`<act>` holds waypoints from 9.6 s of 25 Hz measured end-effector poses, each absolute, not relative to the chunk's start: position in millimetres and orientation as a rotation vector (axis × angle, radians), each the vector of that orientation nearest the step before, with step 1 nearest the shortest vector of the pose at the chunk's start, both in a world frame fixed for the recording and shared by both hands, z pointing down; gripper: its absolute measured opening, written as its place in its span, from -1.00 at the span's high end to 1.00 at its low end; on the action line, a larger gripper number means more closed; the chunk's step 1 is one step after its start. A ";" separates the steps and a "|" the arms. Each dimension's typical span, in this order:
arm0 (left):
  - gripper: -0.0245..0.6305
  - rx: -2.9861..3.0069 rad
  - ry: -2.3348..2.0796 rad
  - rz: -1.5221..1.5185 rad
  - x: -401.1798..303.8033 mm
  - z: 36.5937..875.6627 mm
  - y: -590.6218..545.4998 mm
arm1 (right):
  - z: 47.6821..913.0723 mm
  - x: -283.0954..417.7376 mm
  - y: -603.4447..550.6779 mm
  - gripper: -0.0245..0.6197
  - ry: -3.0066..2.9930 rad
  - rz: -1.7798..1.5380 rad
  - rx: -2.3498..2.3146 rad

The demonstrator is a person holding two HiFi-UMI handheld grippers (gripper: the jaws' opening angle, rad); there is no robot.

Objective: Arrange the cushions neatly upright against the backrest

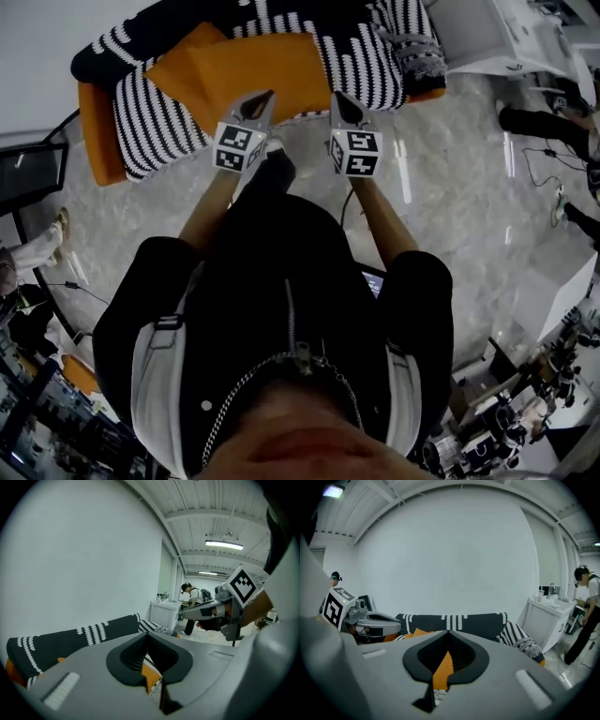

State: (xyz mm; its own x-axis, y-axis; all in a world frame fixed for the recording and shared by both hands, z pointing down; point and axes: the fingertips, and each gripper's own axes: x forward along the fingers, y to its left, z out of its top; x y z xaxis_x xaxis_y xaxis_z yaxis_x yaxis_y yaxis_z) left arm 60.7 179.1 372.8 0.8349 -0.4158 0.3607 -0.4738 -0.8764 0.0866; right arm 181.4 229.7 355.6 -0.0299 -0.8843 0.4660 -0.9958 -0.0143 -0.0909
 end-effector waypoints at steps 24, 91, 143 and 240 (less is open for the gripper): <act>0.90 2.577 -1.161 0.669 116.1 396.3 -26.1 | 380.3 300.5 -54.2 0.91 -2.237 0.637 1.683; 0.27 2.085 -1.618 1.073 -140.2 673.7 215.7 | 733.3 285.6 232.2 0.77 -2.078 0.768 1.142; 0.80 2.408 -1.289 0.869 78.4 420.3 -20.9 | 598.3 504.2 40.3 0.83 -1.934 0.871 1.194; 0.89 2.518 -0.858 0.789 -173.4 525.6 -227.3 | 560.4 107.6 -126.9 0.91 -1.804 1.110 1.583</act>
State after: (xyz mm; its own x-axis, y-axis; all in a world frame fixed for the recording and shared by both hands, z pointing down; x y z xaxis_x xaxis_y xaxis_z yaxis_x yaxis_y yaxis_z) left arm -173.4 -227.3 525.6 0.6588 -0.4405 0.6099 -0.6446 -0.7485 0.1557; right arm 107.6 -126.9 560.4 -0.2054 -0.5671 0.7976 -0.9676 -0.0044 -0.2523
